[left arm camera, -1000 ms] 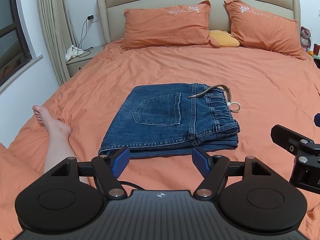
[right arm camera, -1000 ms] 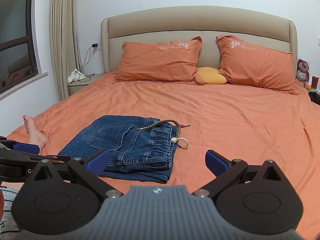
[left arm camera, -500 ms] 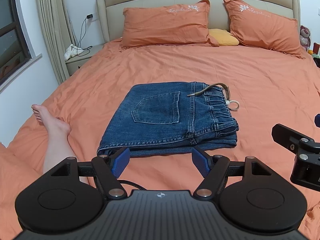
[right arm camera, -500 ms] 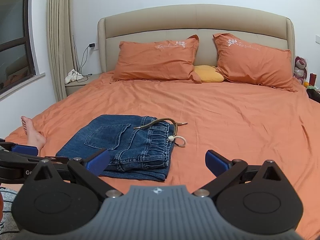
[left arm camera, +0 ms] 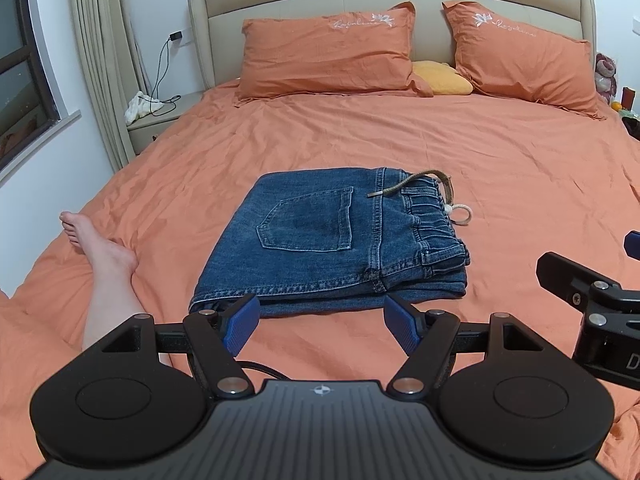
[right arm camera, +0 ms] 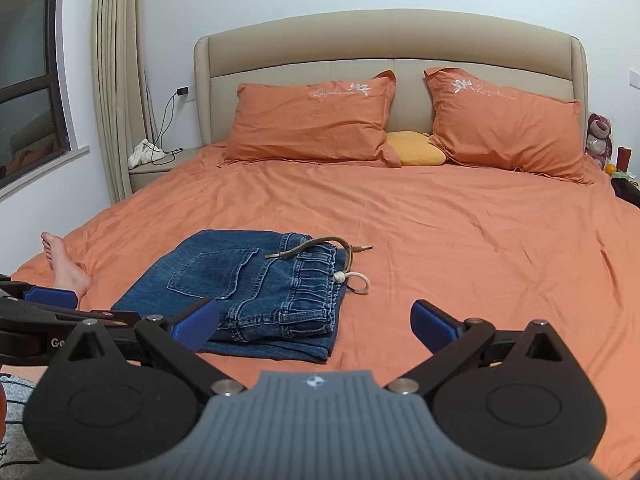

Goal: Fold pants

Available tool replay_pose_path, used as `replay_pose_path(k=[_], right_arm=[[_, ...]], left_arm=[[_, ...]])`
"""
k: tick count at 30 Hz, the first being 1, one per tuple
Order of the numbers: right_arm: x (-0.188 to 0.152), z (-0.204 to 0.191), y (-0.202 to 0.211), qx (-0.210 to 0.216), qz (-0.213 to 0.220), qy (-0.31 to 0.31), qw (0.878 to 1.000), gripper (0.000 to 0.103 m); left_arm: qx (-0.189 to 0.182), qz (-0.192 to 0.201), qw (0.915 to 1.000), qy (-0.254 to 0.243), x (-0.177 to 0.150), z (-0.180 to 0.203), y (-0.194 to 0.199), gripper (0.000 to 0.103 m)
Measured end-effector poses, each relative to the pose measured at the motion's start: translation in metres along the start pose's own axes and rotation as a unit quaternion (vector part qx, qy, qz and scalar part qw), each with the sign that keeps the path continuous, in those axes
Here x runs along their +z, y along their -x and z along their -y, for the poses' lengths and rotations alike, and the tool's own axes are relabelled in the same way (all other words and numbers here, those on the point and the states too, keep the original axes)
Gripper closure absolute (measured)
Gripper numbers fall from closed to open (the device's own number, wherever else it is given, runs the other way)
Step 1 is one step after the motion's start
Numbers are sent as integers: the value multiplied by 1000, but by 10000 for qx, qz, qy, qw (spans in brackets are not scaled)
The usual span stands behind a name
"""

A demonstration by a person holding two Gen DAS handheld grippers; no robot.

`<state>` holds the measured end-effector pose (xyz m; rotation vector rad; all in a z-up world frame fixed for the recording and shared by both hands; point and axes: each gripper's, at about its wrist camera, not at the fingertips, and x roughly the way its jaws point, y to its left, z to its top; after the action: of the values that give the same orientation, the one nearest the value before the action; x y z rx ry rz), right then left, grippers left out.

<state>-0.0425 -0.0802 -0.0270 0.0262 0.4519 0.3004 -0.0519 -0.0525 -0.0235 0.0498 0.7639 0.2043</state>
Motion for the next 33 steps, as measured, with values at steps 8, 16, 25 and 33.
replay_pose_path(k=[8, 16, 25, 33], right_arm=[[-1, -1, 2, 8, -9, -7, 10000, 5], [-2, 0, 4, 9, 1, -33, 10000, 5], [-1, -1, 4, 16, -6, -29, 10000, 5], [0, 1, 5, 62, -11, -11, 10000, 5]], left_arm=[[-26, 24, 10000, -37, 0, 2, 2, 20], [-38, 111, 9999, -113, 1, 5, 6, 20], [-22, 180, 9997, -143, 2, 5, 8, 20], [-46, 230, 9997, -110, 5, 4, 11, 20]])
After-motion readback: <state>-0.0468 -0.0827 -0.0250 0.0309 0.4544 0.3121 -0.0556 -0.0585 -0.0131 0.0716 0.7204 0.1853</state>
